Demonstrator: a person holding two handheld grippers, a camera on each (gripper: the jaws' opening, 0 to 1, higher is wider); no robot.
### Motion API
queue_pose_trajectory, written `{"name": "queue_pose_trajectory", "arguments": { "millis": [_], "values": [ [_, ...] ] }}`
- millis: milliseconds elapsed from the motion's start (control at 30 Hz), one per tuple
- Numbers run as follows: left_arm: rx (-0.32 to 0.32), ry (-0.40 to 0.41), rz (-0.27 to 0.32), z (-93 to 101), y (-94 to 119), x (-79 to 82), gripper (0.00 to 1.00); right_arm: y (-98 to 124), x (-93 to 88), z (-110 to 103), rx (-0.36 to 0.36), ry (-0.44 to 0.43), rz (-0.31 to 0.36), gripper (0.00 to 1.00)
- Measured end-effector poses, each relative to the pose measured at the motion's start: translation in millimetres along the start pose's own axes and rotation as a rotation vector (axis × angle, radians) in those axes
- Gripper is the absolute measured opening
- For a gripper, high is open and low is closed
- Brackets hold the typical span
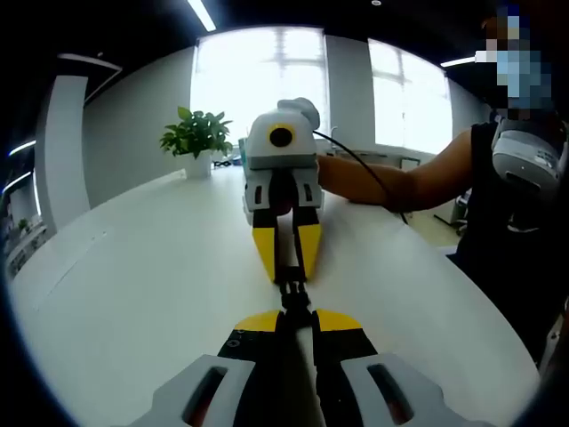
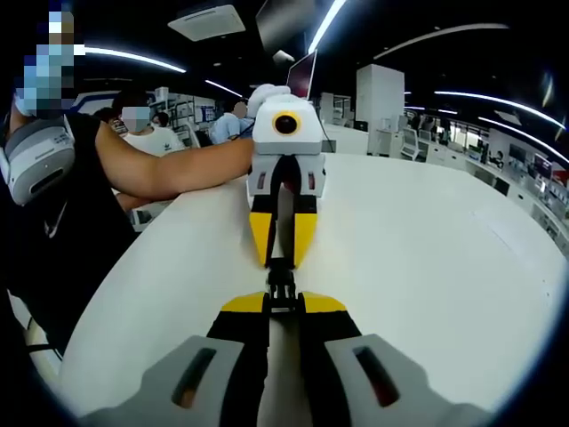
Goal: Snap the two parts of the plastic buckle together until the buckle closes and remains connected.
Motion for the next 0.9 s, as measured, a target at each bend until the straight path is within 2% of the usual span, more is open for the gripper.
{"name": "queue_pose_trajectory", "arguments": {
  "millis": [900],
  "values": [
    [-0.004,0.017,0.003,-0.4,-2.1,1.3,0.1,-7.2,1.5,2.0,0.007,0.002,0.004,0.1]
  ]
}}
Point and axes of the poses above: the point that each gripper's makers call its tool centre point, and the gripper's own axes: y roughly backward along the fingers, z roughly to its right, x roughly out of its top, the point moved 4 cm from there along y, roughly backward along the fingers, and after that the axes turned 6 degrees about x, right-handed, at the moved point
